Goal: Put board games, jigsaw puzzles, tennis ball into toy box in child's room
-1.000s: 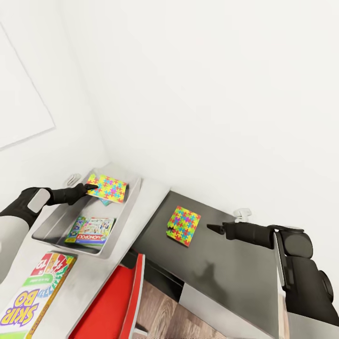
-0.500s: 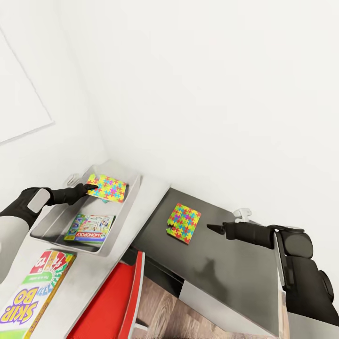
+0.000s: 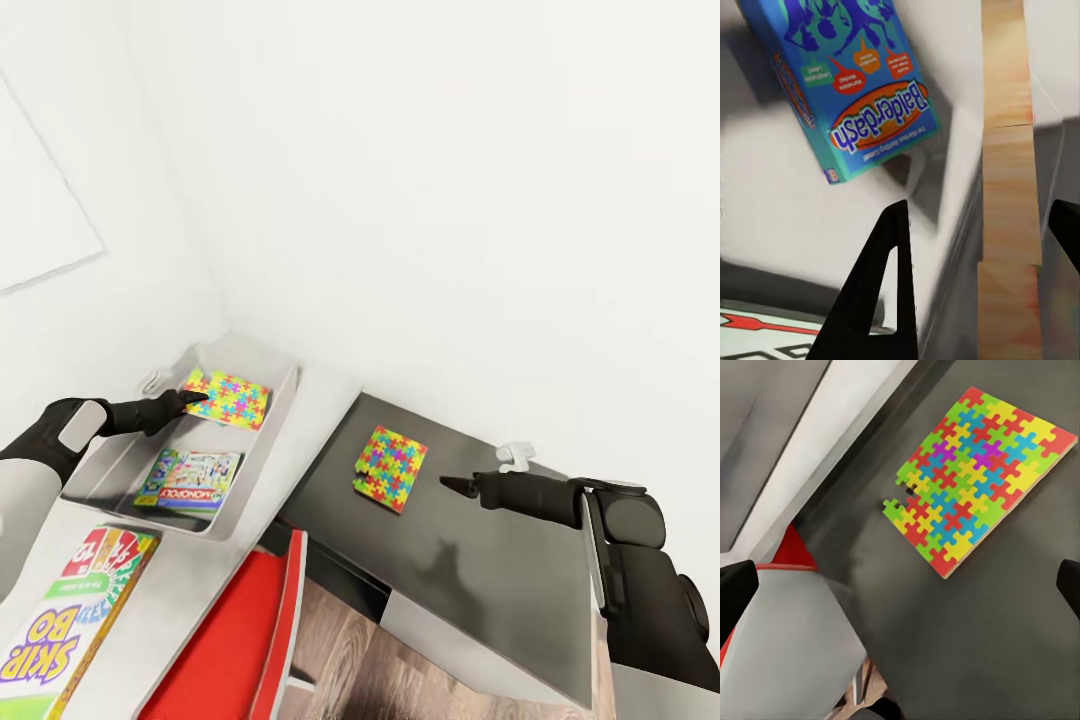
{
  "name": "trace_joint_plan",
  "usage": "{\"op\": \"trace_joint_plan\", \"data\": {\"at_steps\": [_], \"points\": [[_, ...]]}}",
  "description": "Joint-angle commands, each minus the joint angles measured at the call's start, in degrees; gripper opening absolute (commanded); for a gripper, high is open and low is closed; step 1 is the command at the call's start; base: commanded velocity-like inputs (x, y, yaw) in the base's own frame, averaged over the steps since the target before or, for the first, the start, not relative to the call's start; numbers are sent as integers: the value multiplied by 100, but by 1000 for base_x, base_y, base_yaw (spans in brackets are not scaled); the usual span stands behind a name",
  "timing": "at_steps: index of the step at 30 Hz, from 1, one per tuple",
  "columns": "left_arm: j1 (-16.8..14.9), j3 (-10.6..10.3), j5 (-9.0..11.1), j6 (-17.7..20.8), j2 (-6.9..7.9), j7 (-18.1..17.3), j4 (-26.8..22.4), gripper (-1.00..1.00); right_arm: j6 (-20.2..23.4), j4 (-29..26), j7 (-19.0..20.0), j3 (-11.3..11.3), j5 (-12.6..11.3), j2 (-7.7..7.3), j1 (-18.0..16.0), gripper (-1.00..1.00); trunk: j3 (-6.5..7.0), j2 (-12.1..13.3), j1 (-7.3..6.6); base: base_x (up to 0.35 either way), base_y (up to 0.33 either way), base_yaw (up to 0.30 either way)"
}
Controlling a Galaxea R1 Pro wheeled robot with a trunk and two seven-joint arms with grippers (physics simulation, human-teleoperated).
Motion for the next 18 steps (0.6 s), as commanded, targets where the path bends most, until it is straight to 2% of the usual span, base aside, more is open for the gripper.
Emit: {"op": "trace_joint_plan", "data": {"at_steps": [1,18], "points": [[-6,-9,21,25,5,-8,0,-100,31,-6,59,-6,56,1,-6,100,-20,-11,3,0,0,0],[-8,5,12,19,27,-8,0,-100,31,-6,59,-11,56,-6,-6,100,-138,-11,3,0,0,0]]}}
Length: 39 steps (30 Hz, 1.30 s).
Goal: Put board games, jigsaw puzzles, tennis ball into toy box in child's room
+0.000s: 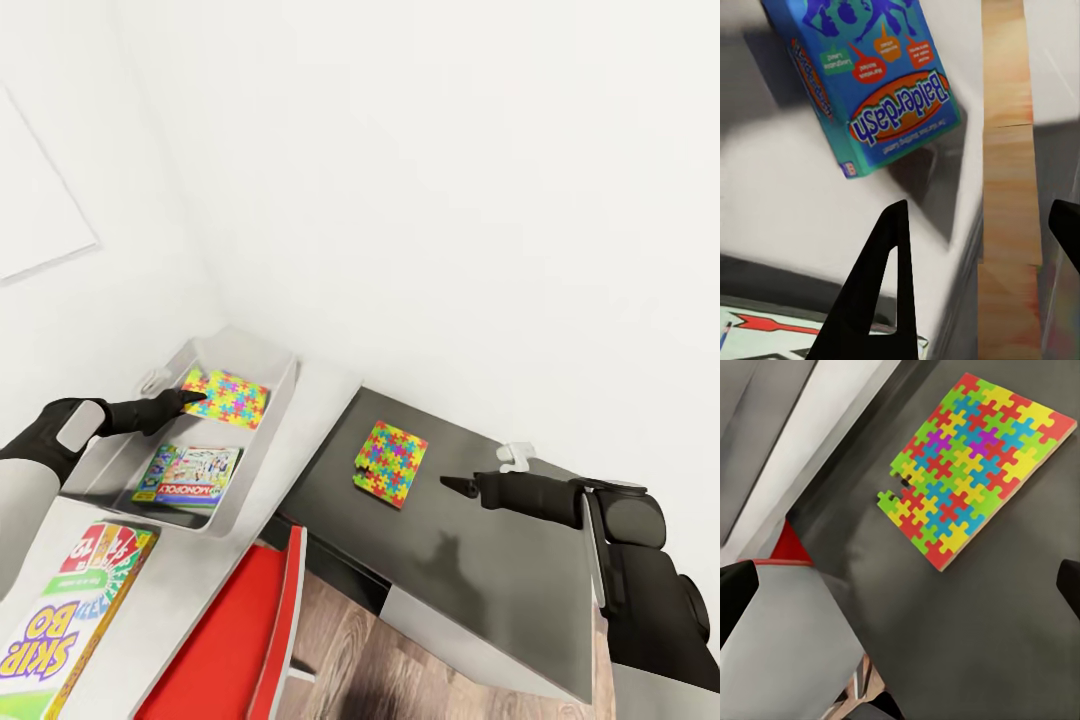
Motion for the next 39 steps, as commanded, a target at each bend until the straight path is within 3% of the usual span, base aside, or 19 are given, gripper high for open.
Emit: {"op": "trace_joint_plan", "data": {"at_steps": [1,12,39], "points": [[-5,1,18,25,11,-8,0,-100,31,-6,59,-10,56,2,-6,100,-12,-11,3,0,0,0],[-5,198,13,23,37,-8,0,-100,31,-6,59,-26,56,7,-6,100,-20,-11,3,0,0,0],[-24,259,25,9,46,133,-7,-100,31,-6,59,-29,56,-5,-6,100,-88,-11,3,0,0,0]]}}
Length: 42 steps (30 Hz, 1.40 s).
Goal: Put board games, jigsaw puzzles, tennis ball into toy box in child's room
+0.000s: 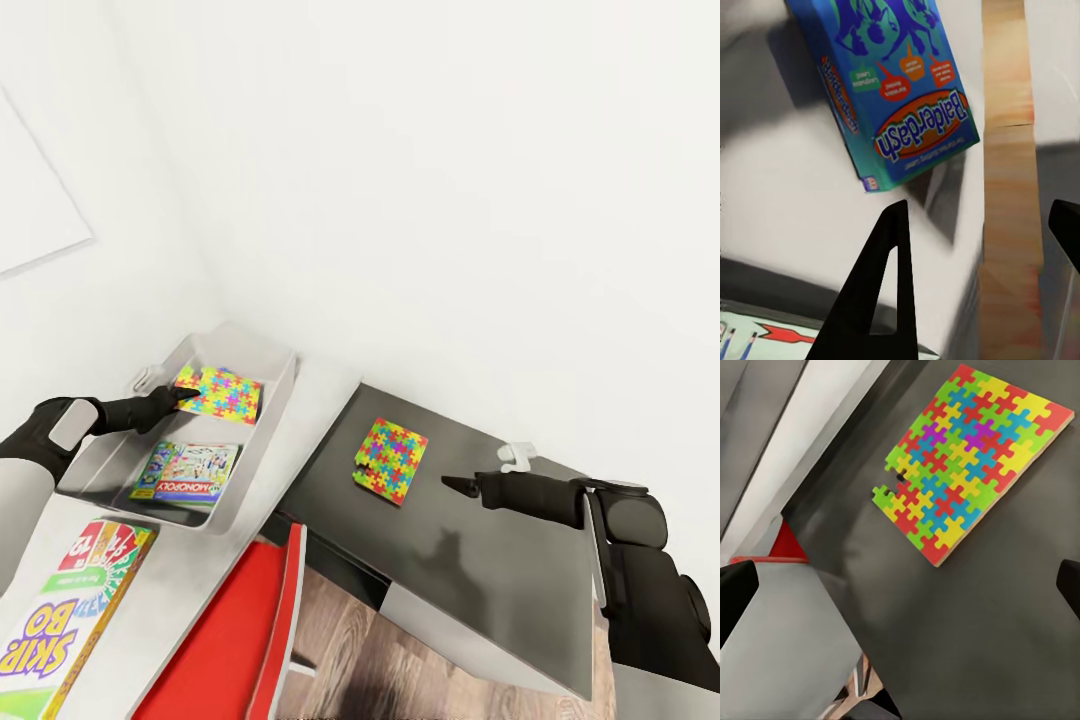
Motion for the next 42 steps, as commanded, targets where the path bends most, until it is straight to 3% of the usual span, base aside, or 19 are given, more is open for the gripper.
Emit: {"op": "trace_joint_plan", "data": {"at_steps": [1,13,14,42], "points": [[-5,18,7,34,-1,-3,0,-100,31,-6,59,-6,56,-2,-6,100,-18,-11,3,0,0,0],[-4,18,10,25,-16,16,-1,-100,31,-6,64,-6,56,-18,-5,100,-66,-11,3,0,0,0],[-4,18,10,25,-19,16,-1,100,31,-6,63,-6,56,-19,-6,100,-67,-11,3,0,0,0],[-8,30,39,75,-45,-18,-60,100,31,-6,62,-95,56,-13,-4,100,-70,-11,3,0,0,0]]}}
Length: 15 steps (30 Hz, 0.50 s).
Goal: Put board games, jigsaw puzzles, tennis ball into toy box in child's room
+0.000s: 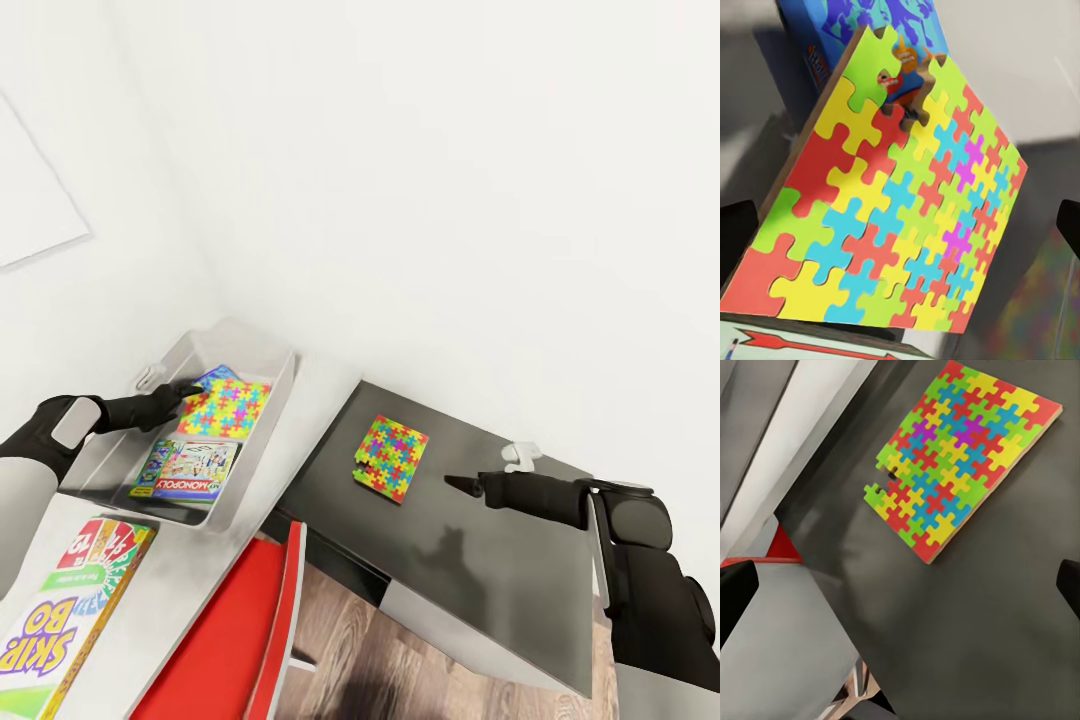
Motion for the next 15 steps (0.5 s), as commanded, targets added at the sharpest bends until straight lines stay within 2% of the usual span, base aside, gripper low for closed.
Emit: {"op": "trace_joint_plan", "data": {"at_steps": [1,5,11,15], "points": [[-5,18,3,37,0,-9,0,100,31,-6,59,-6,56,1,-6,100,-9,-10,3,0,0,0],[-5,67,16,54,-8,-21,-7,100,31,-6,60,-6,56,1,-5,100,-9,-10,3,0,0,0],[-8,356,28,180,-22,-50,-45,100,31,-6,59,-5,56,1,-5,100,-9,-10,3,0,0,0],[3,497,32,383,-28,-77,-261,100,31,-6,59,-7,56,1,-5,100,-9,-10,3,0,0,0]]}}
